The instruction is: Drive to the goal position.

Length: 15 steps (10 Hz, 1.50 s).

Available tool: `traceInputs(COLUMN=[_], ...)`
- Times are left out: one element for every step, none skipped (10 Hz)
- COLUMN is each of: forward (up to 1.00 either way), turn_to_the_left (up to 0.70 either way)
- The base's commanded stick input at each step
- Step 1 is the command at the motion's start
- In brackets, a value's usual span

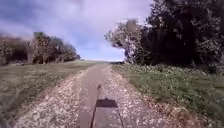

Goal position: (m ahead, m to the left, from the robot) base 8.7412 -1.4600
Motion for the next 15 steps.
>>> traceInputs(forward=[0.70,0.70,0.70,0.70,0.70,0.70,0.70,0.70,0.70,0.70,0.70,0.70,0.70,0.70,0.70], turn_to_the_left=[0.14,0.13,0.11,0.08,0.07,0.04,0.04,0.03,0.02,0.01,0.01,0.01,0.01,0.01,0.01])
